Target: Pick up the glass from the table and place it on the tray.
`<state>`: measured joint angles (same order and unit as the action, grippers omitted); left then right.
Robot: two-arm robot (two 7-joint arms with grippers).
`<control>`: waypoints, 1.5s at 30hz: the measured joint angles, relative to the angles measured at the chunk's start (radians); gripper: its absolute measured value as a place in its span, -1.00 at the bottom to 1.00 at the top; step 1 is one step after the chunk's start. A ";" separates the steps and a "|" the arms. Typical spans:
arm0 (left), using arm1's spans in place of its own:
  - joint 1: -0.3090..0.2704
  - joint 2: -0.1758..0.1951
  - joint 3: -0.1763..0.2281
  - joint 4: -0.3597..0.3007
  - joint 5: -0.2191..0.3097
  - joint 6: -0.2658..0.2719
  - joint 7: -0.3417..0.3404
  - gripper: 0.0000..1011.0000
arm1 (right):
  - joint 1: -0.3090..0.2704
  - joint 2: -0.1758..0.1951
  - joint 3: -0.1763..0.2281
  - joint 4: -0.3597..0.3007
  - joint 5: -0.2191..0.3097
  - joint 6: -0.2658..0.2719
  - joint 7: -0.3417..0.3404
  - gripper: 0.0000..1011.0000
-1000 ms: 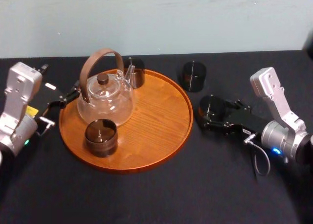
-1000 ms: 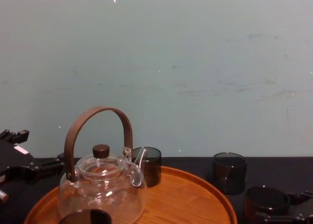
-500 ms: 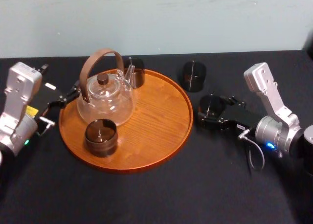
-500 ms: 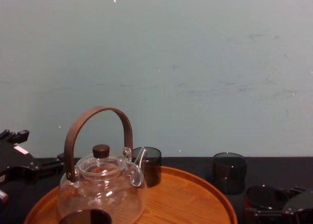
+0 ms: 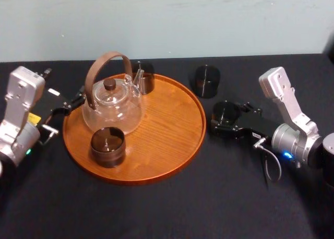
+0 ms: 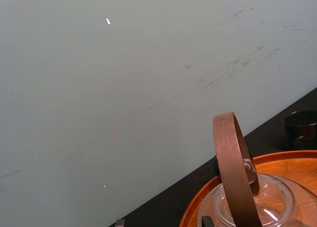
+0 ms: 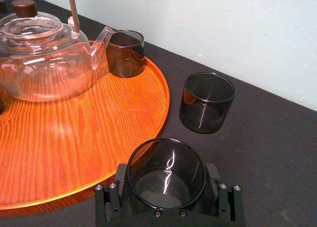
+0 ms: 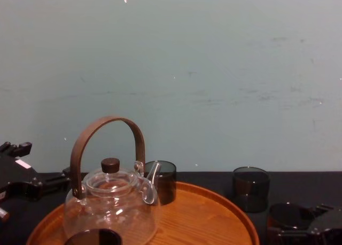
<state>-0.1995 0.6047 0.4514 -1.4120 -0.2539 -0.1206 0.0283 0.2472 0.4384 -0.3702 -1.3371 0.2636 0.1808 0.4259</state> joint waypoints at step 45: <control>0.000 0.000 0.000 0.000 0.000 0.000 0.000 0.98 | -0.038 0.069 0.053 -0.162 0.060 -0.015 0.024 0.79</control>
<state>-0.1995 0.6047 0.4514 -1.4120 -0.2539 -0.1205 0.0283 0.2089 0.5077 -0.3172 -1.4986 0.3232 0.1656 0.4503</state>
